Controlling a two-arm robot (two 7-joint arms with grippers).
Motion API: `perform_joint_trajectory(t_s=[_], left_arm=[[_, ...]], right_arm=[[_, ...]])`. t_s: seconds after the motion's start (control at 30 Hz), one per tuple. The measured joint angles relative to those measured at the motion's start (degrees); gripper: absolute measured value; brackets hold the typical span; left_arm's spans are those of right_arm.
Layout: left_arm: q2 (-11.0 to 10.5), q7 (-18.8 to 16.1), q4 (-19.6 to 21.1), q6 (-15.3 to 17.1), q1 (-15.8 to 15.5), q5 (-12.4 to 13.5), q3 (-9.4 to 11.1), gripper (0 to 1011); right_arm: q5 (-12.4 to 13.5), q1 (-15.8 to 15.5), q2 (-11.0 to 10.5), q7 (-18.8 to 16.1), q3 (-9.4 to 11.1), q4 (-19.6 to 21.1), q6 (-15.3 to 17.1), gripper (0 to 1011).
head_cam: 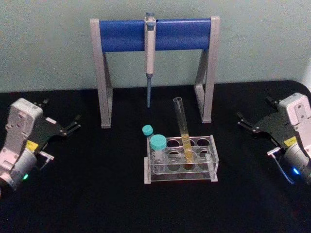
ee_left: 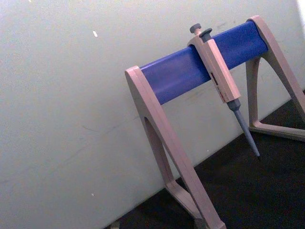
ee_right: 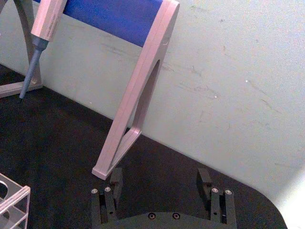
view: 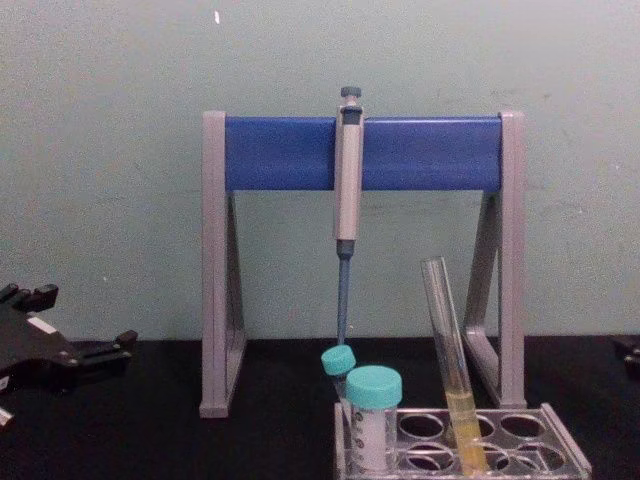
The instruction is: Pick up the test tube from the test tube rack, shake it, then place it back into the test tube rack.
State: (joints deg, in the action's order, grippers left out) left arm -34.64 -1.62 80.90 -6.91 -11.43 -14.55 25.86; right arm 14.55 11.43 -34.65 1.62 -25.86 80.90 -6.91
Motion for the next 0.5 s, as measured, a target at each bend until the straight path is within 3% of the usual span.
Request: perform_joint_trajectory(t_s=[0.5], left_arm=[[0.0, 0.0, 0.0, 0.0, 0.0, 0.0, 0.0, 1001]], right_arm=[[0.0, 0.0, 0.0, 0.0, 0.0, 0.0, 0.0, 1000]])
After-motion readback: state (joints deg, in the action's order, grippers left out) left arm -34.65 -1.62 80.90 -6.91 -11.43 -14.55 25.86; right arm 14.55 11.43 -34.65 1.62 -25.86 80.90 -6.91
